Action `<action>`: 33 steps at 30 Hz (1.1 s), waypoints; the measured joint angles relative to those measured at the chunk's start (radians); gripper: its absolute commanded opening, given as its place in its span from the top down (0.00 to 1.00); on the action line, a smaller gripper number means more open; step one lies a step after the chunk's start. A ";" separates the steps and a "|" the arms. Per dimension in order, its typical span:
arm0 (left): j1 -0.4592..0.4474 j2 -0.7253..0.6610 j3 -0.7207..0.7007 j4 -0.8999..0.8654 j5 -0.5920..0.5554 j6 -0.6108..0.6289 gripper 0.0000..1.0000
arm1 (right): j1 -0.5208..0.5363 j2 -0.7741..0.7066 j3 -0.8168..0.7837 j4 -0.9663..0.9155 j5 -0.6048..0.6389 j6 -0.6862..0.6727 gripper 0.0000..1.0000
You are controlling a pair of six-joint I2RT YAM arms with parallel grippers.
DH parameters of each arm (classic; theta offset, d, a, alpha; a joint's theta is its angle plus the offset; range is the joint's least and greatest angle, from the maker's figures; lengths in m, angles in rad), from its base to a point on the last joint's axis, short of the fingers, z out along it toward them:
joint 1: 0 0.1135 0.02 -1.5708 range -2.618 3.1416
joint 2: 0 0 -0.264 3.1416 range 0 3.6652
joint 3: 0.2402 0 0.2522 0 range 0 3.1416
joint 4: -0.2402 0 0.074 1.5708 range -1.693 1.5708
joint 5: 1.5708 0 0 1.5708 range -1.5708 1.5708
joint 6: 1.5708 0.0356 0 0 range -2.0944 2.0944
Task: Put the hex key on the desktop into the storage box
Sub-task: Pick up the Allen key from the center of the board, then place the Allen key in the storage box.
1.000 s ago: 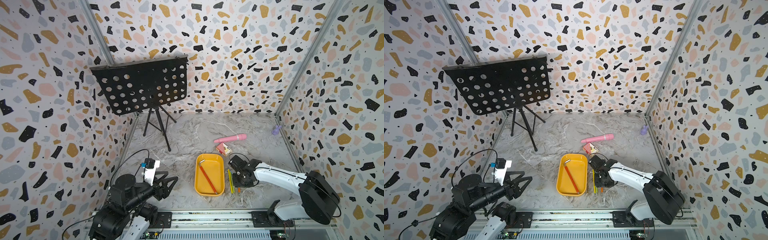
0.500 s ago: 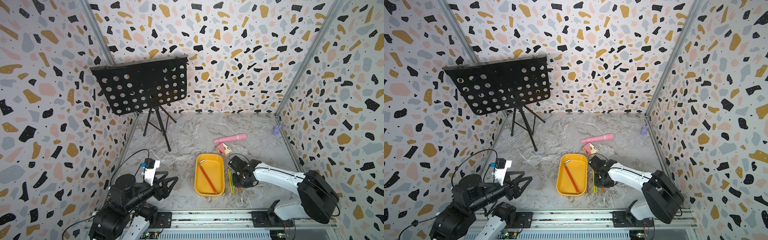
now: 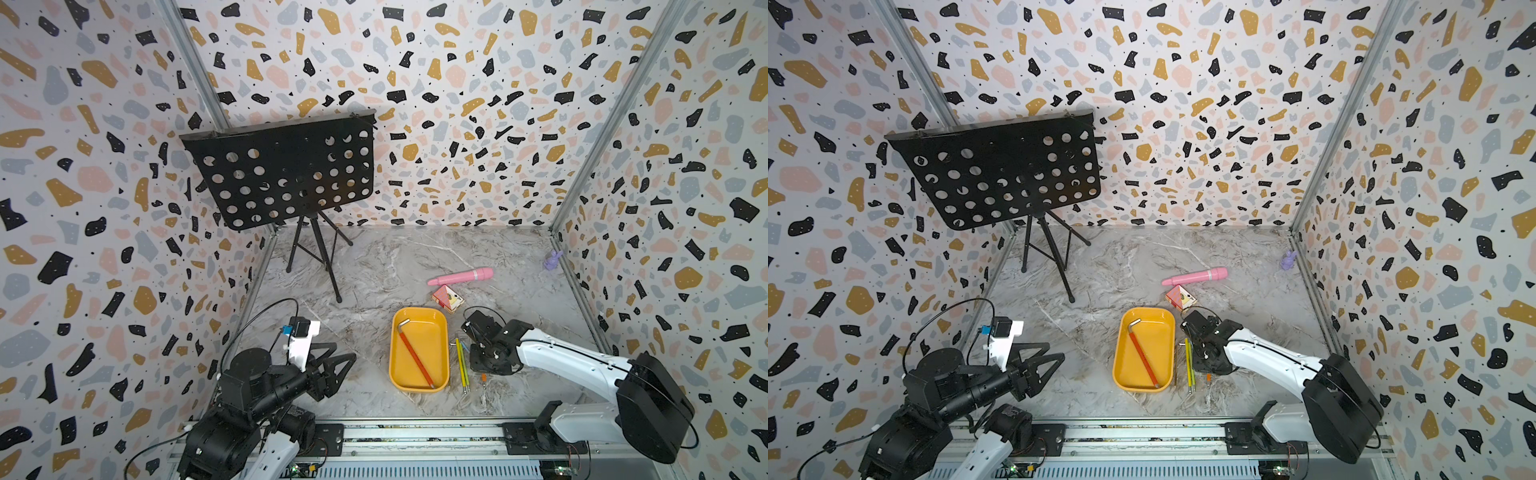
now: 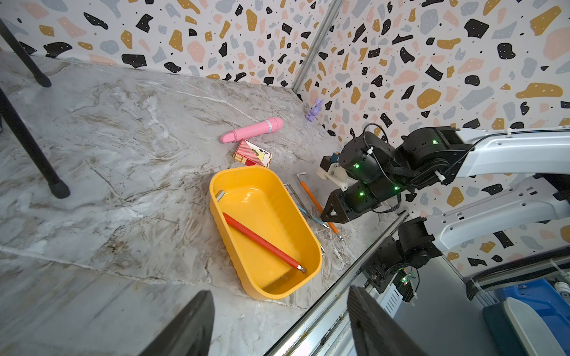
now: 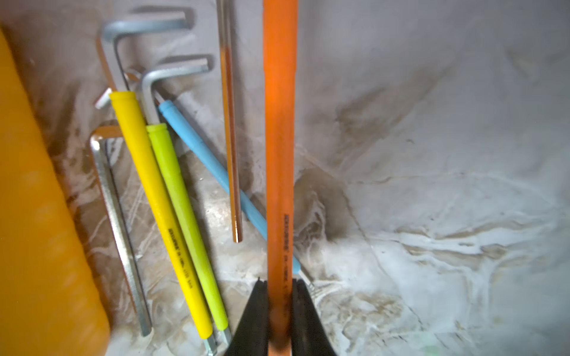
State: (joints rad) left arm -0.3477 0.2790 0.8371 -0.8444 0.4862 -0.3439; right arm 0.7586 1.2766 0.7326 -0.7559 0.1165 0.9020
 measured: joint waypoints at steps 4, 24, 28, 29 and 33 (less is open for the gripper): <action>0.001 0.000 0.000 0.000 0.003 0.000 0.28 | 0.000 -0.055 0.057 -0.056 0.046 -0.002 1.00; 0.006 0.000 0.000 0.000 0.003 0.000 0.28 | 0.171 0.038 0.355 0.060 -0.098 -0.286 1.00; 0.006 0.000 0.000 0.000 0.003 0.000 0.28 | 0.215 0.117 0.390 0.076 -0.133 -0.294 1.00; 0.006 0.000 0.000 0.000 0.003 0.000 0.28 | 0.223 0.142 0.399 0.076 -0.140 -0.296 1.00; 0.006 0.000 0.000 0.000 0.003 0.000 0.28 | 0.241 0.226 0.410 0.080 -0.166 -0.293 1.00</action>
State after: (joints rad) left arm -0.3412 0.2790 0.8371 -0.8444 0.4892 -0.3439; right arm 1.0000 1.5028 1.1423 -0.6758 -0.0494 0.6090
